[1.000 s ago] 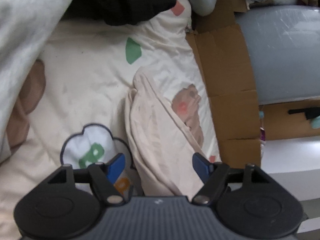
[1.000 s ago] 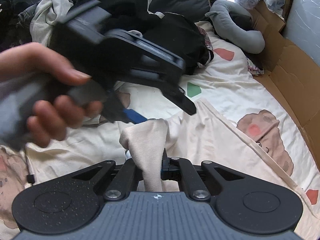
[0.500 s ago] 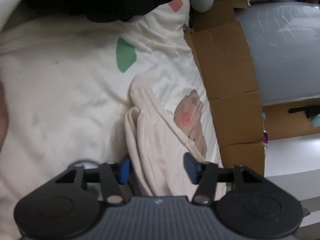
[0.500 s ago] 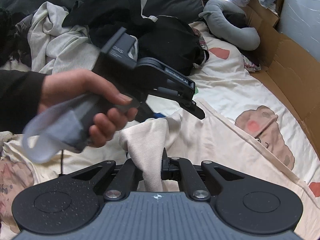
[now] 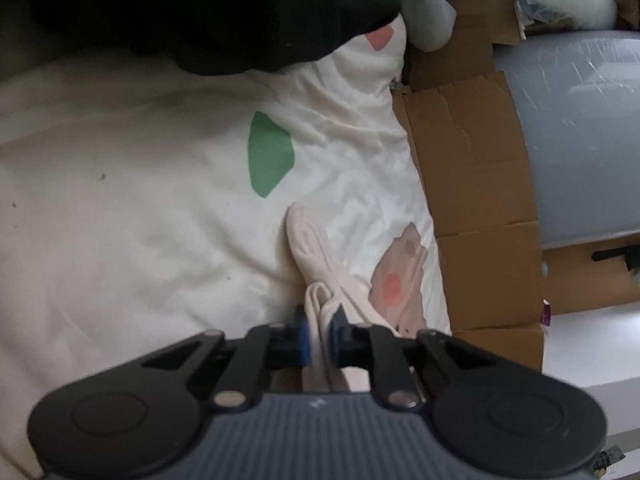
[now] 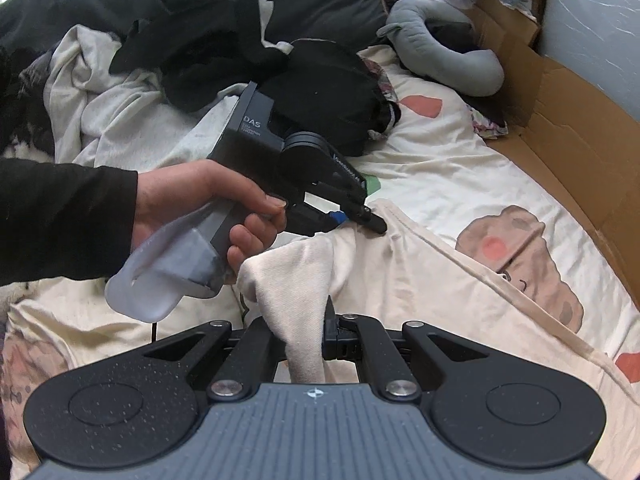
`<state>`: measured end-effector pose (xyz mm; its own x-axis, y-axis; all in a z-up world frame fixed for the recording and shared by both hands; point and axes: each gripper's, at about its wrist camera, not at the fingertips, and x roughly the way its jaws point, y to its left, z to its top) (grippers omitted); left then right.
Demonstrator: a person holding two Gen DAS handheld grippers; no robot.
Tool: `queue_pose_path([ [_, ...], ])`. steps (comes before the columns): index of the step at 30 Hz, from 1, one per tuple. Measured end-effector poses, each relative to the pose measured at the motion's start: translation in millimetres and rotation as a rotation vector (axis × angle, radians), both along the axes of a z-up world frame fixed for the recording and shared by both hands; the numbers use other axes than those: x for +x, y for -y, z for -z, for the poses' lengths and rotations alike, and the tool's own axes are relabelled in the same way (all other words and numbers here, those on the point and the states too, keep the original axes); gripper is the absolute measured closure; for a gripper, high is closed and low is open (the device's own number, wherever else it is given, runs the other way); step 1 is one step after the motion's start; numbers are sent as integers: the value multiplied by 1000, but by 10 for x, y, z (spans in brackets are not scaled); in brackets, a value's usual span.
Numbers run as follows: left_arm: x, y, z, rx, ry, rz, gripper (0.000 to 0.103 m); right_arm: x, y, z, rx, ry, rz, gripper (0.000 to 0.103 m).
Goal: Fold clothes
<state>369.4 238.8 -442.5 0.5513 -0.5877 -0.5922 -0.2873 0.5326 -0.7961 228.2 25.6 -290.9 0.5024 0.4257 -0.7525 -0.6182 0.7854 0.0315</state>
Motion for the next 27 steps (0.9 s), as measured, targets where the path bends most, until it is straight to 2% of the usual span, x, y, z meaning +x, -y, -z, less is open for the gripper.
queue_pose_path([
  [6, -64, 104, -250, -43, 67, -39, 96, -23, 243, -138, 104, -6, 40, 103],
  [12, -88, 332, -534, -79, 127, -35, 96, -44, 470, -216, 161, -18, 61, 103],
  [20, -94, 588, -868, -75, 158, -14, 97, -48, 817, -425, 245, -5, 108, 103],
  [27, -8, 940, -1037, -42, 158, 17, 97, -119, 1212, -499, 304, 10, 171, 103],
])
